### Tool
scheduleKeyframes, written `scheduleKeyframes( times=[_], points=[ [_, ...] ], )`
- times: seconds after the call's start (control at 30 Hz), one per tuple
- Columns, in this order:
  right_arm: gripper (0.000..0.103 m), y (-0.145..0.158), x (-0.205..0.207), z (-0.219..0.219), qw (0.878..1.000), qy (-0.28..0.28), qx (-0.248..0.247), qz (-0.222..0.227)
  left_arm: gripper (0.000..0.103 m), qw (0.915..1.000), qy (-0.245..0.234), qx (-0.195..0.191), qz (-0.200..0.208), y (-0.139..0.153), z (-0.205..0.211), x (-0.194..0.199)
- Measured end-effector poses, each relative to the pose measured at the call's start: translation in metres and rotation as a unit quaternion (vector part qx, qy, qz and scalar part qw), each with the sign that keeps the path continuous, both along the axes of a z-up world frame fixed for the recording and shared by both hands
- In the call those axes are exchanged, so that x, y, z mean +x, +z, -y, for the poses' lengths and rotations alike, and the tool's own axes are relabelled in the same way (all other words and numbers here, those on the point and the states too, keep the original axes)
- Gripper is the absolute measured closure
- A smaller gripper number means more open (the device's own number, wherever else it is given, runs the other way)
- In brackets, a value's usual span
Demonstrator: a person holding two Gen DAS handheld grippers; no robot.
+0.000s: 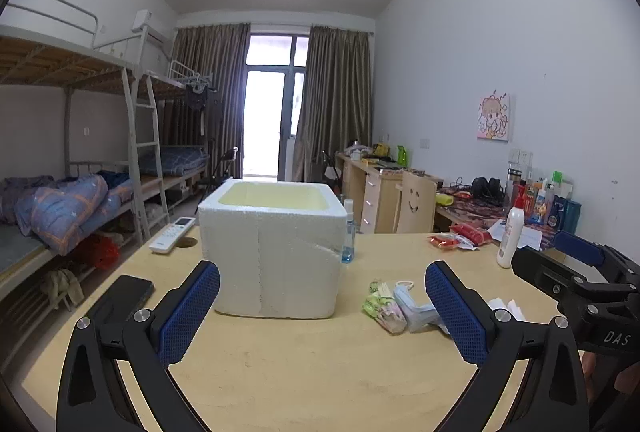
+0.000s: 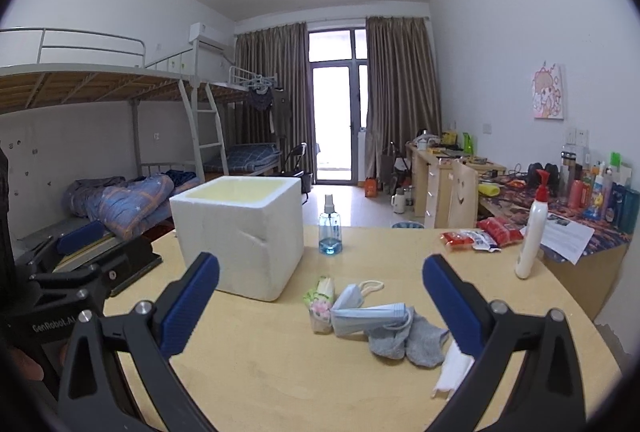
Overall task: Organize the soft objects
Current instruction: 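Withdraw both tools from the box back toward the remaining items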
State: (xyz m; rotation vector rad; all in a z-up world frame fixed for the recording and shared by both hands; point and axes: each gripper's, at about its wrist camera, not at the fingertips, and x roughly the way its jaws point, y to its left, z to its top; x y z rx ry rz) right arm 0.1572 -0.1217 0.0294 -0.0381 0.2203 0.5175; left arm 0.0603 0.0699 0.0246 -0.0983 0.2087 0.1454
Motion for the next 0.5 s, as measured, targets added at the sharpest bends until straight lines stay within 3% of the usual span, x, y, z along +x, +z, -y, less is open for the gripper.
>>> scheduleKeyframes(
  times=[0.5],
  points=[
    [0.000, -0.010, 0.022, 0.022, 0.998, -0.045, 0.005, -0.038, 0.000, 0.9976, -0.051, -0.006, -0.046, -0.015, 0.013, 0.043]
  ],
)
